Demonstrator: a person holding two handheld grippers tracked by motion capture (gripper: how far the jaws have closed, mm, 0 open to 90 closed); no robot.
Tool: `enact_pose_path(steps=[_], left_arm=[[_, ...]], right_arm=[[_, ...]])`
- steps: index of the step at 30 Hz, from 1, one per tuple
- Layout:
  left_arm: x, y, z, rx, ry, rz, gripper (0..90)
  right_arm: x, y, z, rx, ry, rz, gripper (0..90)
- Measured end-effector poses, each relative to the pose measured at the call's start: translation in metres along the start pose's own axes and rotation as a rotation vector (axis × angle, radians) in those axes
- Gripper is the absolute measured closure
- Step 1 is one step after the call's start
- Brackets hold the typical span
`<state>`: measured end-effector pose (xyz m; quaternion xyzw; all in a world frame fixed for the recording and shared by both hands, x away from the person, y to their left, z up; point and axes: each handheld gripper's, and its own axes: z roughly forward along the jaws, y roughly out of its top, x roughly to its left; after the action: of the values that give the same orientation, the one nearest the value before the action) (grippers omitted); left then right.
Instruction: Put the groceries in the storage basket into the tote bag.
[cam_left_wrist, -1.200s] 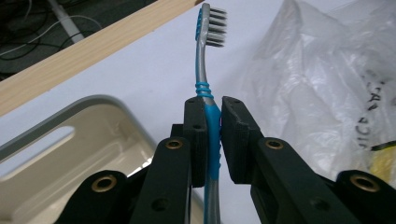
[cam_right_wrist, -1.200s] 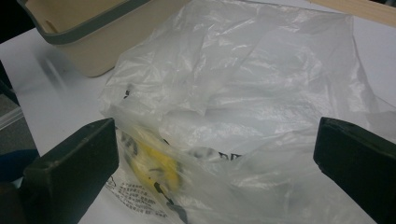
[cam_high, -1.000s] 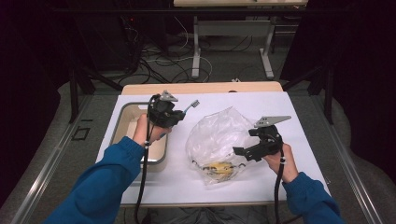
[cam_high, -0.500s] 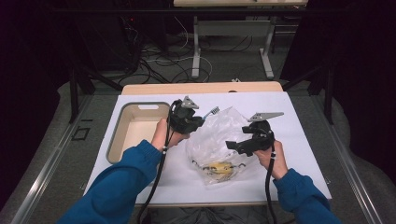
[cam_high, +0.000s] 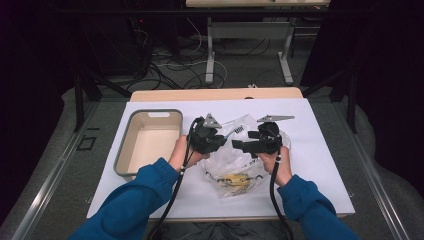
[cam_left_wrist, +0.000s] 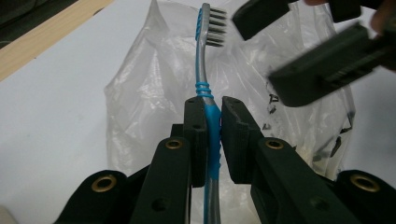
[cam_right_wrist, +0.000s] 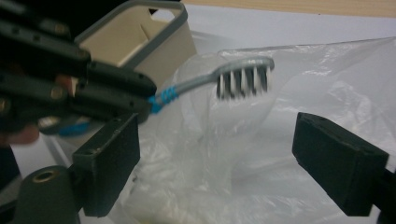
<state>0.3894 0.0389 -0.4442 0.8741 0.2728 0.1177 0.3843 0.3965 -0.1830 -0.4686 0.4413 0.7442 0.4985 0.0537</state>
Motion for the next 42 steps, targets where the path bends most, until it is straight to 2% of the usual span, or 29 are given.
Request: enact_pose_path(steps=[2,3,4,5,7,9,11,12,13,15,17,18,19,20,21,22,25,27,28,30,32,34,38,40,42], left_arm=[[-0.002,-0.001,0.003,-0.002,-0.005,0.003,81.1],[-0.002,-0.001,0.003,0.025,-0.024,0.001,81.2],[-0.002,-0.002,0.005,0.005,-0.012,0.014,81.1],[-0.003,-0.002,0.006,0.013,-0.023,0.01,81.2],[-0.005,-0.003,0.009,0.01,-0.029,0.001,81.2],[-0.006,-0.003,0.012,0.011,-0.036,0.006,81.2],[-0.007,-0.003,0.016,0.021,-0.039,0.004,81.1],[-0.006,-0.004,0.017,0.017,-0.05,-0.002,81.1],[-0.007,-0.005,0.018,0.011,-0.045,-0.01,89.3],[-0.007,-0.006,0.02,0.006,-0.057,-0.019,90.0],[-0.007,-0.008,0.019,-0.008,-0.063,-0.025,90.0],[-0.007,-0.009,0.018,-0.029,-0.057,-0.033,89.8],[-0.007,-0.01,0.016,-0.028,-0.054,-0.033,86.5],[-0.006,-0.011,0.014,-0.039,-0.055,-0.029,84.2],[-0.005,-0.012,0.012,-0.047,-0.055,-0.045,82.8],[-0.003,-0.014,0.011,-0.046,-0.045,-0.037,80.7],[-0.002,-0.018,0.007,-0.045,-0.026,-0.058,70.7],[-0.002,-0.022,0.005,-0.042,-0.008,-0.053,64.6],[-0.002,-0.024,0.003,-0.042,-0.005,-0.047,61.2],[-0.004,-0.028,0.001,-0.044,0.011,-0.045,56.9],[-0.006,-0.032,-0.002,-0.046,0.032,-0.027,53.1],[-0.009,-0.036,-0.004,-0.038,0.025,-0.024,50.2],[-0.014,-0.044,-0.005,-0.022,0.052,-0.004,43.7],[-0.015,-0.048,-0.006,-0.021,0.06,-0.007,41.5],[-0.015,-0.052,-0.007,-0.016,0.058,-0.022,39.0]], right_arm=[[-0.002,0.001,0.005,-0.014,-0.005,0.04,17.6],[-0.003,0.001,0.007,-0.025,0.0,0.067,19.0],[-0.004,0.001,0.009,-0.02,0.002,0.096,19.8],[-0.006,0.0,0.012,-0.031,-0.005,0.116,21.3],[-0.01,0.0,0.015,-0.035,0.016,0.165,27.2],[-0.014,-0.001,0.018,-0.048,0.03,0.23,43.6],[-0.017,-0.003,0.018,-0.073,0.015,0.279,60.5],[-0.021,-0.005,0.016,-0.09,0.034,0.313,68.1],[-0.024,-0.005,0.014,-0.1,0.051,0.336,77.3],[-0.026,-0.005,0.012,-0.097,0.078,0.357,79.4],[-0.027,-0.004,0.01,-0.085,0.098,0.356,79.7],[-0.027,-0.002,0.007,-0.074,0.113,0.353,79.7],[-0.027,-0.001,0.004,-0.095,0.114,0.352,79.7],[-0.027,0.002,0.0,-0.094,0.123,0.349,79.8],[-0.028,0.004,-0.004,-0.115,0.126,0.347,79.8],[-0.029,0.006,-0.009,-0.127,0.128,0.347,79.8],[-0.029,0.014,-0.024,-0.167,0.107,0.332,79.8],[-0.033,0.015,-0.032,-0.19,0.089,0.328,79.7],[-0.036,0.015,-0.036,-0.198,0.065,0.314,79.7],[-0.041,0.015,-0.041,-0.21,0.035,0.322,79.7],[-0.046,0.013,-0.043,-0.208,0.002,0.312,79.7],[-0.051,0.01,-0.041,-0.217,-0.026,0.331,79.7],[-0.059,0.005,-0.033,-0.195,-0.059,0.333,79.6],[-0.061,0.001,-0.027,-0.174,-0.07,0.333,79.6],[-0.062,-0.001,-0.022,-0.158,-0.075,0.354,79.5]])
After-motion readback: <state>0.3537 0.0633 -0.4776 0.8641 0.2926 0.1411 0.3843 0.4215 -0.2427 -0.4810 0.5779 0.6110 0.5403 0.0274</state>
